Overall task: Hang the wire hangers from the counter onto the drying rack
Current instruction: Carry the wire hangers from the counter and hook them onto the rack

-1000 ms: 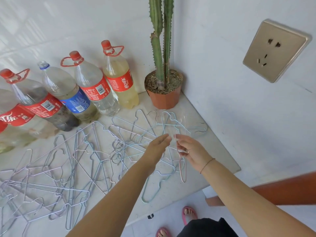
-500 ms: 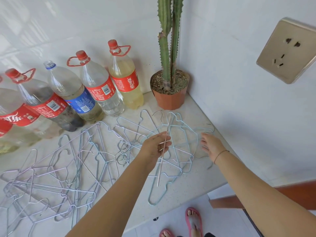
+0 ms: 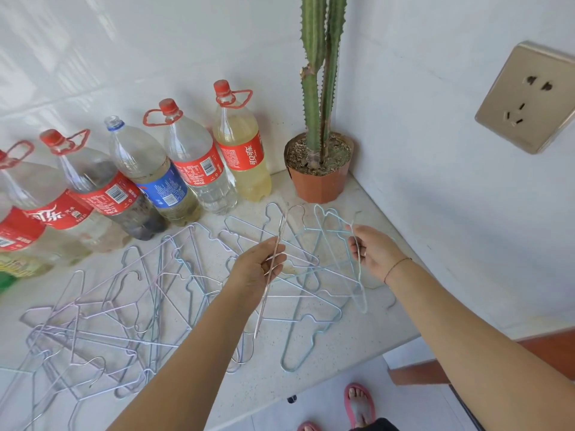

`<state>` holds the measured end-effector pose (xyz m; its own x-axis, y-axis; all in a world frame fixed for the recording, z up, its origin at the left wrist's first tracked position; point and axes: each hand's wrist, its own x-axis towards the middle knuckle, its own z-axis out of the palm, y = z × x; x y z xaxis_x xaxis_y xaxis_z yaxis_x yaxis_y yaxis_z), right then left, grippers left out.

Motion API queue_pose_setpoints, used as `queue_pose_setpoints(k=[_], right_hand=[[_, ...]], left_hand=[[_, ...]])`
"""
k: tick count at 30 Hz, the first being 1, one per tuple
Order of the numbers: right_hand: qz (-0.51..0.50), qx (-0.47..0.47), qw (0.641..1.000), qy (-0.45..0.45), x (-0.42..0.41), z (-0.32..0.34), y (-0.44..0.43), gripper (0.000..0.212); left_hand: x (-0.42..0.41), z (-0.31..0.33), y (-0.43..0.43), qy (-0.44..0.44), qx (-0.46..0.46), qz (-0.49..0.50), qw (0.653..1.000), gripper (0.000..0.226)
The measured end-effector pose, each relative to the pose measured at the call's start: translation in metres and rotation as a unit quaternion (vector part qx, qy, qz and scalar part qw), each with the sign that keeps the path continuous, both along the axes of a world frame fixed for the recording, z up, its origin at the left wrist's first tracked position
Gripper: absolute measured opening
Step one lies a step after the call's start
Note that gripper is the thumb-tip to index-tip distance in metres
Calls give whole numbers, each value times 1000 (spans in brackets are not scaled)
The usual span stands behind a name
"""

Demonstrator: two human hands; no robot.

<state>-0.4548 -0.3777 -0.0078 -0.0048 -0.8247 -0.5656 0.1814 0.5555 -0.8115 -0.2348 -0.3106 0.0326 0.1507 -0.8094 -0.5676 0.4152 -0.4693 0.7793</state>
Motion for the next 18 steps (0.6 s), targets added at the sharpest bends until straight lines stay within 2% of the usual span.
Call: queue_pose_setpoints(k=[6, 11, 15, 18], right_hand=[[68, -142, 987, 26, 18, 37, 8, 15], [98, -161, 982, -24, 36, 67, 19, 17], [168, -180, 968, -48, 58, 82, 35, 32], [237, -184, 951, -79, 80, 92, 51, 19]], left_hand=[[18, 17, 9, 12, -27, 13, 999, 11], [32, 38, 24, 6, -64, 32, 997, 21], [42, 58, 53, -8, -93, 68, 993, 26], [49, 71, 86, -26, -114, 117, 986, 31]])
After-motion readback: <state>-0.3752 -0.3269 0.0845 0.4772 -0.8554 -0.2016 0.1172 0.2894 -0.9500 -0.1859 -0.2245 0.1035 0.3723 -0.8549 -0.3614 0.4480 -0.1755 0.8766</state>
